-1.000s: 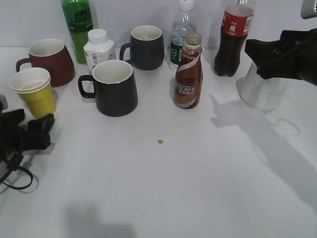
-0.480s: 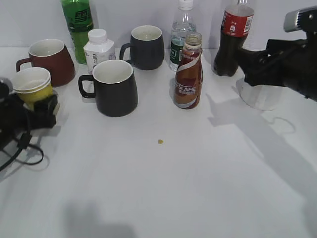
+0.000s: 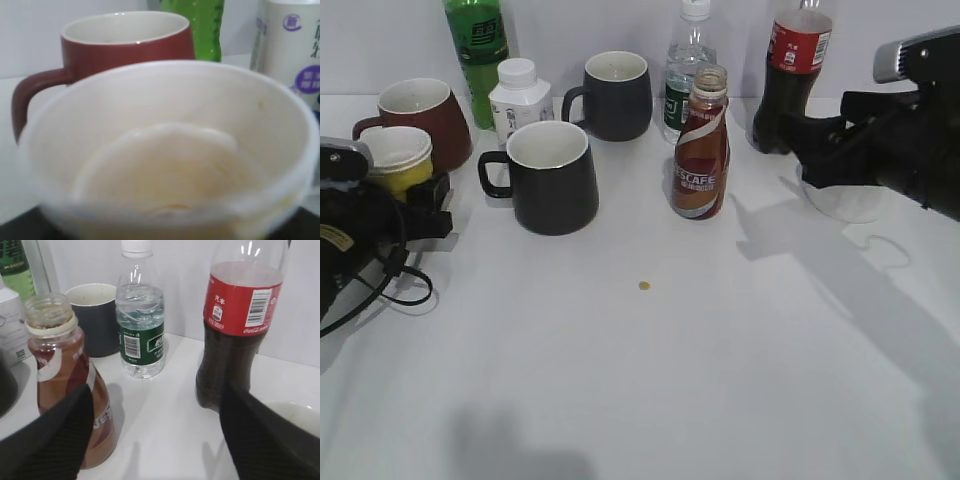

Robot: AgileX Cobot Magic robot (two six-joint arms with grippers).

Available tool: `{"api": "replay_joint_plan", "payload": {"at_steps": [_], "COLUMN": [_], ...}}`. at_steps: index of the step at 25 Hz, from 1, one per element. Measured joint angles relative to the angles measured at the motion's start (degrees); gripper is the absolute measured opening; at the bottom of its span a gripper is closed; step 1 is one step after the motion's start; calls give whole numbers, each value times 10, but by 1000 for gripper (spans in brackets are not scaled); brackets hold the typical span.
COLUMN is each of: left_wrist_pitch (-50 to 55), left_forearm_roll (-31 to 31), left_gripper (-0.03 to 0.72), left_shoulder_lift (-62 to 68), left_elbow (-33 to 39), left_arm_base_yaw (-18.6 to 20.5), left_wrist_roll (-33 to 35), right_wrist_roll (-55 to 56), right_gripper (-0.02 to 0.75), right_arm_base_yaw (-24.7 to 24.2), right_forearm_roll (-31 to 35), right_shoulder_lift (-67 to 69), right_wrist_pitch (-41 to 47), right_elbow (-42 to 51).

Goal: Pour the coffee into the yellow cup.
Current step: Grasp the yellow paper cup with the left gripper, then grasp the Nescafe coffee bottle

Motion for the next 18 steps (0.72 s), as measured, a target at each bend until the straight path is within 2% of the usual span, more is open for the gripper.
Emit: {"api": "replay_joint_plan", "payload": {"at_steps": [7, 12, 18], "left_wrist_pitch": [0, -1, 1], "left_forearm_roll": [-1, 5, 71], "left_gripper": [351, 347, 346], "left_shoulder_lift": [2, -2, -61], "left_elbow": [-2, 5, 62], "left_arm_base_yaw": [0, 0, 0], "left_wrist_roll": [0, 0, 1], "right_wrist_roll": [4, 38, 88], "right_gripper": [588, 588, 588], "right_arm_base_yaw": [0, 0, 3], "right_forearm_roll": [-34, -105, -186], "right_shoulder_lift": [0, 4, 59], "right_wrist_pitch": [-1, -2, -11], "right_elbow": [0, -15, -40]}}
